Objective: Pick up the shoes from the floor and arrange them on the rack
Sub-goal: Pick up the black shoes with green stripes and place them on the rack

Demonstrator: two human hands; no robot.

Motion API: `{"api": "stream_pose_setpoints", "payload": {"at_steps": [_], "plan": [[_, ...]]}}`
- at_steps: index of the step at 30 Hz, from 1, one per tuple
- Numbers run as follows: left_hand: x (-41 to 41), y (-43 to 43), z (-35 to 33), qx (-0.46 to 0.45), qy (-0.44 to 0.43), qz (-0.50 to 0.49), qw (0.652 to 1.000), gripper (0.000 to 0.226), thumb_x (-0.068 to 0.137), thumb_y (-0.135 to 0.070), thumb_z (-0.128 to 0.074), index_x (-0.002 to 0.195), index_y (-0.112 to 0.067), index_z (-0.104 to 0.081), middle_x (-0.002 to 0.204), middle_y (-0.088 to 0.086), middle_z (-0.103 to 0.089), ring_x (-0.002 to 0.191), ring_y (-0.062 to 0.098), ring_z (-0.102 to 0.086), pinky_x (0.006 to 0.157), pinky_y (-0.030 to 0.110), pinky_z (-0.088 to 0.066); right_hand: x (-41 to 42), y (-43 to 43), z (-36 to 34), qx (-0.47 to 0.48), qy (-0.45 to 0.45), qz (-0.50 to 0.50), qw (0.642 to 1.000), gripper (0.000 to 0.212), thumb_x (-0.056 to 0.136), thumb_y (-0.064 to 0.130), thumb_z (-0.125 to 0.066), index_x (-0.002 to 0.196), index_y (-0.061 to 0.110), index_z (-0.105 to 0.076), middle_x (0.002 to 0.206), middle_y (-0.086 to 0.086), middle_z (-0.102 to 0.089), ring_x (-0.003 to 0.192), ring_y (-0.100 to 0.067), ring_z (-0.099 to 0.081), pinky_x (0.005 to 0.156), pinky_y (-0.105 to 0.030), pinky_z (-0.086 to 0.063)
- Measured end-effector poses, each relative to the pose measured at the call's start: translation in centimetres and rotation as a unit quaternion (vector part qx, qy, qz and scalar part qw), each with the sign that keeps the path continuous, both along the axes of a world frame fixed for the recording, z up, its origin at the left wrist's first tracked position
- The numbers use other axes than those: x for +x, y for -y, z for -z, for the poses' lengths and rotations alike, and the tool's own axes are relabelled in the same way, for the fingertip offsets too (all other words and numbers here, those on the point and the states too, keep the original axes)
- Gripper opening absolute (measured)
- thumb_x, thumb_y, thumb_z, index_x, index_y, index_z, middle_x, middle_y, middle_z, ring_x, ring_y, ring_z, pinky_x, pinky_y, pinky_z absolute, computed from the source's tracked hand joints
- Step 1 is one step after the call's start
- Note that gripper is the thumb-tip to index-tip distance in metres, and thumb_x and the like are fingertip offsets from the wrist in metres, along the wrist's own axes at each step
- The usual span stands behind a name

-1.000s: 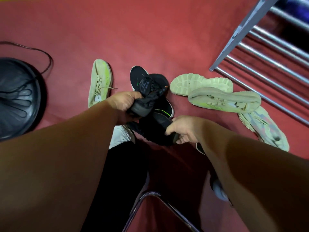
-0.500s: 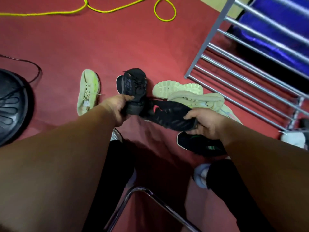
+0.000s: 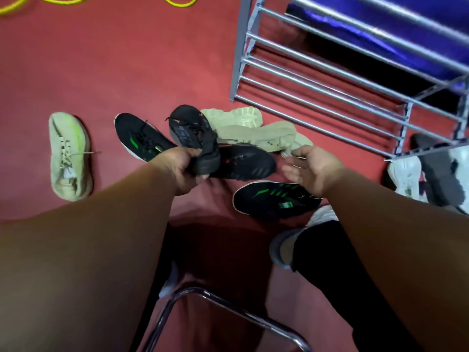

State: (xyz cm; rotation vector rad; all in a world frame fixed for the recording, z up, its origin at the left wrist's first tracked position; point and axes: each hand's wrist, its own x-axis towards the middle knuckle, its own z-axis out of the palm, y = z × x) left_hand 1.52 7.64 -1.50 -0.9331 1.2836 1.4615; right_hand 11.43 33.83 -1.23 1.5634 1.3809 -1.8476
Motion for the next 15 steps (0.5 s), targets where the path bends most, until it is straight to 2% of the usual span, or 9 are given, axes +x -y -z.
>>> {"api": "stream_pose_setpoints", "payload": {"at_steps": [2, 5, 6, 8, 9, 10, 12, 13, 15], "plan": [[0.8, -0.9, 0.4, -0.030, 0.011, 0.044, 0.999, 0.017, 0.103, -0.022, -0.050, 0.096, -0.015, -0.063, 0.085, 0.004, -0.068, 0.075, 0.016, -0.061, 0.070, 0.031, -0.055, 1.1, -0.6, 0.9, 0.039, 0.038, -0.032, 0.998, 0.019, 0.102, 0.017, -0.050, 0.114, 0.010, -0.062, 0.102, -0.007, -0.069, 0.086, -0.023, -0.069, 0.065, -0.033, -0.058], [1.4, -1.3, 0.5, -0.075, 0.010, 0.075, 0.994, 0.024, 0.101, -0.034, -0.053, 0.091, -0.014, -0.063, 0.076, 0.005, -0.066, 0.072, 0.019, -0.059, 0.076, 0.036, -0.055, 3.0, -0.7, 2.5, 0.122, 0.127, -0.130, 0.976, 0.021, 0.099, 0.023, -0.053, 0.108, 0.007, -0.062, 0.089, -0.009, -0.064, 0.073, -0.026, -0.061, 0.063, -0.030, -0.052], [1.5, -1.3, 0.5, -0.090, 0.009, 0.076, 0.993, 0.027, 0.099, -0.039, -0.056, 0.089, -0.014, -0.063, 0.074, 0.005, -0.064, 0.072, 0.020, -0.060, 0.076, 0.039, -0.056, 3.5, -0.8, 3.2, 0.175, 0.161, -0.173, 0.956, 0.028, 0.095, 0.025, -0.055, 0.113, 0.005, -0.062, 0.093, -0.012, -0.064, 0.078, -0.029, -0.062, 0.068, -0.033, -0.053], [1.4, -1.0, 0.9, -0.108, 0.006, 0.061, 0.992, 0.035, 0.093, -0.050, -0.061, 0.091, -0.016, -0.064, 0.079, 0.005, -0.060, 0.078, 0.024, -0.062, 0.075, 0.041, -0.059, 4.5, -1.5, 4.4, 0.275, 0.226, -0.249, 0.900, 0.057, 0.082, 0.028, -0.054, 0.136, 0.008, -0.053, 0.126, -0.021, -0.057, 0.110, -0.040, -0.060, 0.092, -0.043, -0.054], [1.3, -0.8, 1.0, -0.109, 0.004, 0.042, 0.993, 0.040, 0.091, -0.057, -0.061, 0.096, -0.017, -0.065, 0.083, 0.005, -0.062, 0.083, 0.025, -0.064, 0.074, 0.042, -0.059, 4.8, -1.8, 4.8, 0.288, 0.244, -0.246, 0.893, 0.069, 0.079, 0.028, -0.054, 0.146, 0.012, -0.044, 0.138, -0.023, -0.049, 0.120, -0.043, -0.055, 0.100, -0.047, -0.050], [1.2, -0.6, 1.3, -0.108, 0.004, 0.017, 0.994, 0.047, 0.089, -0.063, -0.058, 0.103, -0.019, -0.067, 0.088, 0.005, -0.066, 0.087, 0.027, -0.066, 0.075, 0.043, -0.060, 5.0, -2.3, 5.3, 0.282, 0.245, -0.214, 0.902, 0.076, 0.077, 0.029, -0.056, 0.149, 0.013, -0.038, 0.141, -0.022, -0.047, 0.121, -0.042, -0.055, 0.100, -0.048, -0.050], [1.0, 0.1, 1.8, -0.114, 0.008, -0.037, 0.993, 0.060, 0.087, -0.069, -0.049, 0.114, -0.019, -0.069, 0.100, 0.004, -0.074, 0.087, 0.028, -0.070, 0.073, 0.044, -0.061, 5.3, -2.4, 5.3, 0.232, 0.216, -0.126, 0.940, 0.073, 0.079, 0.026, -0.061, 0.146, 0.007, -0.040, 0.122, -0.016, -0.059, 0.097, -0.032, -0.063, 0.079, -0.041, -0.056], [1.0, 0.4, 2.0, -0.125, 0.010, -0.057, 0.991, 0.060, 0.090, -0.066, -0.046, 0.117, -0.017, -0.069, 0.103, 0.004, -0.076, 0.082, 0.027, -0.072, 0.067, 0.043, -0.062, 5.5, -2.4, 5.2, 0.191, 0.200, -0.090, 0.957, 0.061, 0.085, 0.022, -0.062, 0.140, 0.004, -0.047, 0.106, -0.013, -0.062, 0.081, -0.026, -0.062, 0.065, -0.035, -0.052], [0.9, 1.4, 2.5, -0.154, 0.002, -0.057, 0.986, 0.044, 0.095, -0.048, -0.047, 0.112, -0.014, -0.068, 0.090, 0.004, -0.077, 0.067, 0.023, -0.074, 0.055, 0.037, -0.061, 6.0, -2.5, 5.9, 0.135, 0.192, -0.053, 0.971, 0.040, 0.092, 0.017, -0.059, 0.129, 0.003, -0.059, 0.089, -0.011, -0.063, 0.065, -0.025, -0.059, 0.055, -0.028, -0.045]]}}
